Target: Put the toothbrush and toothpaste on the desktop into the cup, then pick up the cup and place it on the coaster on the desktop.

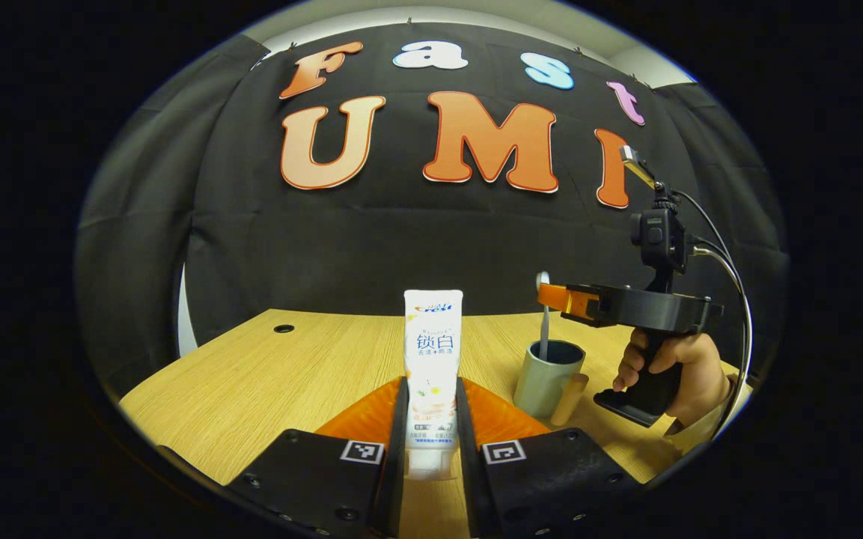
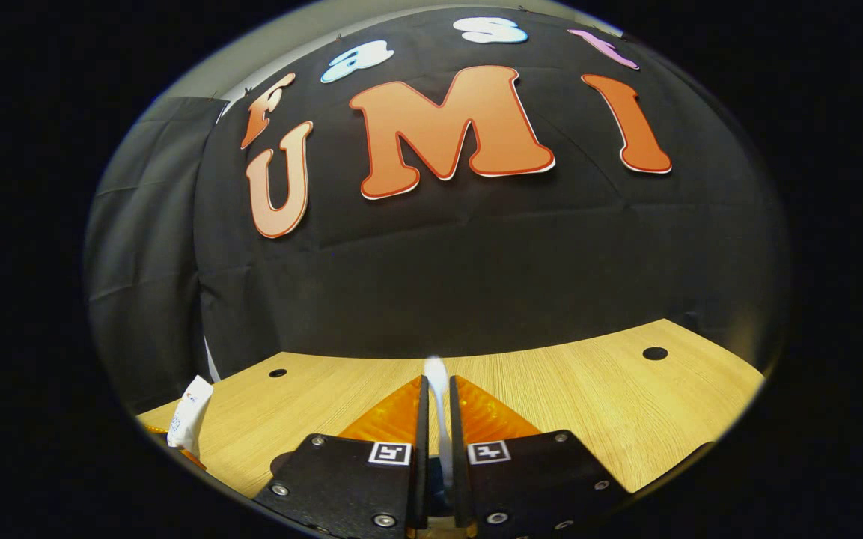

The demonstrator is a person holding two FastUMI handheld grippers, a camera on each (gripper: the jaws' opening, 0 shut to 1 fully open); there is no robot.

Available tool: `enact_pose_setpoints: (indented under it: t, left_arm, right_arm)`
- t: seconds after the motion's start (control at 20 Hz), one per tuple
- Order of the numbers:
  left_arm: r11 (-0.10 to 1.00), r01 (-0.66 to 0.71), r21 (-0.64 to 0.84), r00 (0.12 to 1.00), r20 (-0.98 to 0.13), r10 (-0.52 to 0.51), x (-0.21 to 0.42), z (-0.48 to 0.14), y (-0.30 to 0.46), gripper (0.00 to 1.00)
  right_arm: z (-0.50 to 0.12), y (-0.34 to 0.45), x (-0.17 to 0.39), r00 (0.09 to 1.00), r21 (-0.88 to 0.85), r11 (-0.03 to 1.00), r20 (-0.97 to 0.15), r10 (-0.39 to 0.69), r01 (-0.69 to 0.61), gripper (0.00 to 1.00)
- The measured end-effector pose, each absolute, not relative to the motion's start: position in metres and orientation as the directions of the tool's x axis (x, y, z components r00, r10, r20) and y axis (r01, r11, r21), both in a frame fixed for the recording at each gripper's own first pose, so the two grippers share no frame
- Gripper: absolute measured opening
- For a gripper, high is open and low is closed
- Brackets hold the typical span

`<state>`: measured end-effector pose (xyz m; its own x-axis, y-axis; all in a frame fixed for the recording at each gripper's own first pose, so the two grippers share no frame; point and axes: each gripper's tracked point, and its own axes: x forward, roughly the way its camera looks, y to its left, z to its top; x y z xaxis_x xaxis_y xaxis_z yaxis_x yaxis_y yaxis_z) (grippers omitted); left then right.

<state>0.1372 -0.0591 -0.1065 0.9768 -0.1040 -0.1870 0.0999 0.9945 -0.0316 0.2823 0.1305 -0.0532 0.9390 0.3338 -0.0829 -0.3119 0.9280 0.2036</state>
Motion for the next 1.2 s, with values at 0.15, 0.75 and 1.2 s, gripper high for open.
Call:
enact_pose_setpoints:
  t: [0.15, 0.75, 1.2]
  left_arm:
    - [0.995, 0.098, -0.029, 0.976, -0.194, -0.102, 0.143, -0.106, -0.065, 0.33]
    - [0.989, 0.141, -0.039, 0.981, -0.126, -0.145, 0.209, -0.076, -0.163, 0.33]
    - [0.986, 0.162, -0.024, 0.977, -0.137, -0.164, 0.263, -0.071, -0.235, 0.33]
  right_arm:
    - [-0.049, 0.123, 0.267, 0.931, 0.239, 0.914, -0.083, 0.356, -0.328, 0.38]
    - [-0.065, -0.013, 0.205, 0.988, 0.112, 0.982, 0.005, 0.153, -0.153, 0.97]
    - [-0.123, -0.028, 0.192, 0.981, 0.125, 0.979, -0.081, 0.174, -0.163, 0.97]
